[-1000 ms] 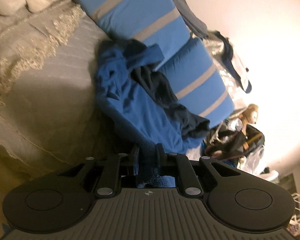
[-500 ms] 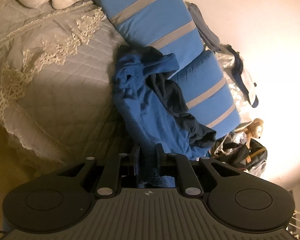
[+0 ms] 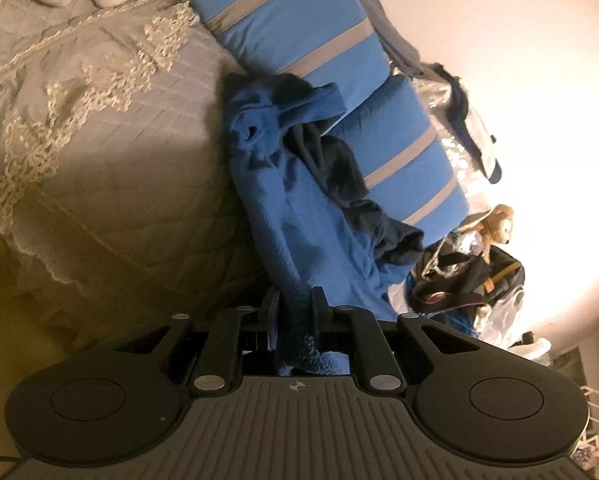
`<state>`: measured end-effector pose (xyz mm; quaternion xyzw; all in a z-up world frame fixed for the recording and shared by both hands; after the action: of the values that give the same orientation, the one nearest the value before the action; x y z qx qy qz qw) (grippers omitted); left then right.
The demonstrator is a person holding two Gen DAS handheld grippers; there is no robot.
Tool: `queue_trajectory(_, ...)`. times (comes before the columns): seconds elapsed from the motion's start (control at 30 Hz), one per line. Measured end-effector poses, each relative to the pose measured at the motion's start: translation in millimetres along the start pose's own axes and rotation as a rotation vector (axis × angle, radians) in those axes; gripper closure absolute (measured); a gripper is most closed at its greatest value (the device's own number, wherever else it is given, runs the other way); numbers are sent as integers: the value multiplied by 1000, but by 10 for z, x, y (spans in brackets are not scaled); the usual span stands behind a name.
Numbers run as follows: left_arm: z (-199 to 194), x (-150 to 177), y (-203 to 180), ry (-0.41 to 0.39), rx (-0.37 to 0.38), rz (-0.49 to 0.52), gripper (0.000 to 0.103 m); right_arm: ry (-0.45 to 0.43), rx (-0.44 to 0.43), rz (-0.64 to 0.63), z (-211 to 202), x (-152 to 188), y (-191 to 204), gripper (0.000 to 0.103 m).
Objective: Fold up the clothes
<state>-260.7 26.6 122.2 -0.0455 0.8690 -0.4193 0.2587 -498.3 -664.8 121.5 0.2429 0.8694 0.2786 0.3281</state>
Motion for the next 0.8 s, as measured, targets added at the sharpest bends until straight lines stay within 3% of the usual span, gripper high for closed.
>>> queue_trajectory(0.27,148,47,146,15,-63,50,84,75,96,-68,273,19,-83,97)
queue_trajectory(0.33,150,28,185,19,-74,49,77,91,111,-90,315,9,-84,83)
queue_trajectory(0.37,127,7,186,14,-89,51,69,99,119,-100,332,2,-88,58)
queue_trajectory(0.4,102,-15,186,8,-105,55,59,104,126,-110,347,-6,-94,51)
queue_trajectory(0.47,-7,-85,172,-29,-136,61,50,93,123,-118,339,-39,-125,28)
queue_trajectory(0.6,-259,-255,101,-125,-196,72,29,54,125,-129,273,-168,-168,18)
queue_trajectory(0.7,-396,-373,-43,-217,-268,112,27,7,118,-144,190,-299,-150,14)
queue_trajectory(0.8,-445,-513,-240,-259,-361,173,26,-42,124,-186,108,-462,-48,5)
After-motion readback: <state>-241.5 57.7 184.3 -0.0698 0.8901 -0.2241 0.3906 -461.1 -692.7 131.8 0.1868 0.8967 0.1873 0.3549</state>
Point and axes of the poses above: each gripper's, at about its wrist camera, not at the fingertips, and z roughly the way its jaws point, y to its left, x to its underside, the point moved 1 cm from there along z, roughly the way its jaws point
